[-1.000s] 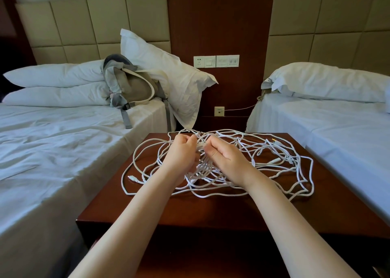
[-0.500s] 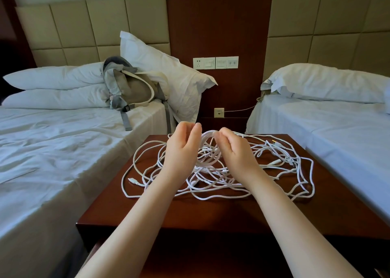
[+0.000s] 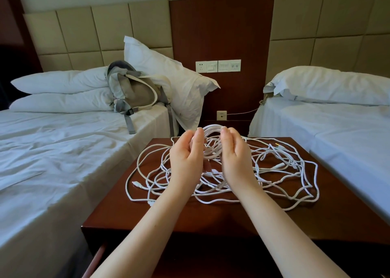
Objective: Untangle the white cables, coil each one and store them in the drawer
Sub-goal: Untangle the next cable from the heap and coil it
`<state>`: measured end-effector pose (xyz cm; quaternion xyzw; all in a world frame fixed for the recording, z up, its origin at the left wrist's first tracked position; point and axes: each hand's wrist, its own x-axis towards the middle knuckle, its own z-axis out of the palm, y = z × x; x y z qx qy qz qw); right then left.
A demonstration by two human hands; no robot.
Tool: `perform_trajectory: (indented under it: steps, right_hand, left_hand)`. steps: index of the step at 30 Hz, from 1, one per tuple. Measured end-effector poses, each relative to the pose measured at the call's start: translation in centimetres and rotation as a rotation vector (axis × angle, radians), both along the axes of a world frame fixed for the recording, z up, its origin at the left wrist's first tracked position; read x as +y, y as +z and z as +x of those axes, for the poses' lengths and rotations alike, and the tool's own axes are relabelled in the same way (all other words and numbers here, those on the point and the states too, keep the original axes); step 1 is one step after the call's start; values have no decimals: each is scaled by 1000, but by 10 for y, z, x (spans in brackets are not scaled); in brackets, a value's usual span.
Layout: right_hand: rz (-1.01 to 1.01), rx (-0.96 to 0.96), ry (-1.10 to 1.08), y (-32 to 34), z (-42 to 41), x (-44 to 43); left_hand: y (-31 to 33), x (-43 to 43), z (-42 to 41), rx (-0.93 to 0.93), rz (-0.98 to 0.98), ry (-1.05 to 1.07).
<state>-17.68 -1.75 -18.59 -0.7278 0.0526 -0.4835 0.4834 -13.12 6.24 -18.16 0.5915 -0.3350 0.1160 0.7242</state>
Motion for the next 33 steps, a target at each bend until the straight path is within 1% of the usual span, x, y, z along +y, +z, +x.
perform_trajectory:
  steps: [2,4,10,13,15,18,20,22,25,27,29,31,33]
  right_hand:
    - [25,-4,-6,0,1,0]
    - [16,-22,-21,-1,1,2]
    - [-16,-54,-41,-5,3,10]
    - [-36,-23,-4,-6,3,7]
    - [-70,10,1,-4,2,2]
    - [-103,42,-72,0,-1,-7]
    - [-122,39,-126,4,-3,-14]
    - [-145,29,-155,7,-3,-18]
    - [-110,4,-160,9,-3,-18]
    - [-83,-25,-131,9,-4,-14]
    - [-80,-42,-35,9,-5,-9]
    - [-76,7,142,8,-7,-5]
    - [-92,104,320,6,-8,0]
  left_hand:
    - [0,-1,-1,37,-53,-20]
    - [-1,-3,0,30,-72,-2]
    - [-8,-6,2,-132,-73,157]
    - [-9,-3,7,-236,-19,232]
    - [-11,-2,14,-271,5,264]
    - [-14,2,25,-323,59,291]
    - [-15,5,31,-394,107,314]
    - [-17,8,36,-486,161,308]
    - [-22,8,40,-535,239,270]
    - [-23,8,40,-519,260,279]
    - [-22,8,42,-482,256,305]
    - [-20,10,44,-407,231,342]
    - [-15,14,50,-313,214,379]
